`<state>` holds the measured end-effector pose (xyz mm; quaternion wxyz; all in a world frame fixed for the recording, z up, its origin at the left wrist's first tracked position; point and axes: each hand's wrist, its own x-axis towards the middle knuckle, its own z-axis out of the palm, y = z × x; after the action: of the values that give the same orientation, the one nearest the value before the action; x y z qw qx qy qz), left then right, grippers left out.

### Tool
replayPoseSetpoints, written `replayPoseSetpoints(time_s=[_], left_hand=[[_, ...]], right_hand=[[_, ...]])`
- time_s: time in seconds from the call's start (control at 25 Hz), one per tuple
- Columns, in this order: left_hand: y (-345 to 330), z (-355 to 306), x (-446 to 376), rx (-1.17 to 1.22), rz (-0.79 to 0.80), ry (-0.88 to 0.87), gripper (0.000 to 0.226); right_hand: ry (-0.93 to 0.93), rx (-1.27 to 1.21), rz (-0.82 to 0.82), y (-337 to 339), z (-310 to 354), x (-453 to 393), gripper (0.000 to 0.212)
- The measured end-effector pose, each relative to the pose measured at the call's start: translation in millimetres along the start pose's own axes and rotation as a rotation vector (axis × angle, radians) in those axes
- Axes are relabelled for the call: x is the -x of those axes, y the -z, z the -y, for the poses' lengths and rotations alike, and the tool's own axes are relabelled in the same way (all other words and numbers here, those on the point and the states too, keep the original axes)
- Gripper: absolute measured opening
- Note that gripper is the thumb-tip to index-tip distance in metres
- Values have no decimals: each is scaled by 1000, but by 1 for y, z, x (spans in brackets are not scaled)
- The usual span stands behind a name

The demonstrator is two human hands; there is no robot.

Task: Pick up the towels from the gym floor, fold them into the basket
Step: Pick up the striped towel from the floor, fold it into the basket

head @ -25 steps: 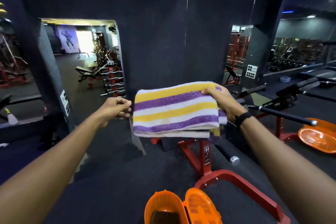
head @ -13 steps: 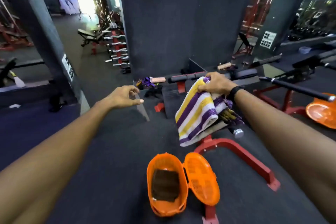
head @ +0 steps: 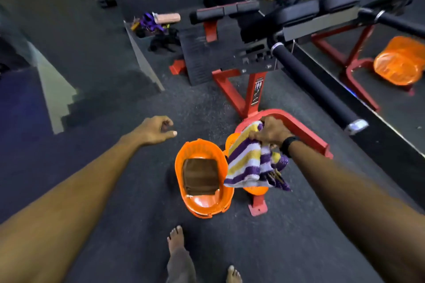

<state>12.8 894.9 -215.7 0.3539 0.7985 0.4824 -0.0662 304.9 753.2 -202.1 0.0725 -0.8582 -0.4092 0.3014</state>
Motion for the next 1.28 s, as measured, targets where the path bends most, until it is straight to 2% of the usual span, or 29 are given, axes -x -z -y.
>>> replayPoseSetpoints(time_s=[0.16,0.32,0.4,0.44,0.52,0.56,0.64,0.76,0.88,1.08,1.28], left_hand=[[-45,53,-83,-59,155,-6,44],[-93,90,-157,-129,189,-64,48],[-121,110,-188,-176,193,-72,50],[-137,114,-203,-216,183,-78,54],[-175,113,-229,-247,211,-74,68],[-183,88,-227,-244,262,-69,67],[-190,68,-213,-269,356,-44,50],[-238,131,-233,-285,232,-9,54],[-217,135,-203,-152,183,-32,55],[-130,62,-142,-68,127,-74,55],[-11,-24,-53,-56,-103,-142,54]], right_hand=[[-126,-69,8,-107,-11,-63,34],[-254,-316,-71,-202,-30,-114,31],[-309,-398,-50,-250,-55,-131,25],[-335,-409,-13,-273,-71,-140,31],[-370,-347,55,-313,-102,-154,58],[-374,-317,67,-325,-114,-159,65],[-366,-309,73,-337,-130,-166,65],[-326,-290,117,-332,-138,-168,57],[-233,-260,153,-302,-128,-159,55],[-30,-241,95,-191,-69,-125,56],[195,-248,12,-34,7,-58,47]])
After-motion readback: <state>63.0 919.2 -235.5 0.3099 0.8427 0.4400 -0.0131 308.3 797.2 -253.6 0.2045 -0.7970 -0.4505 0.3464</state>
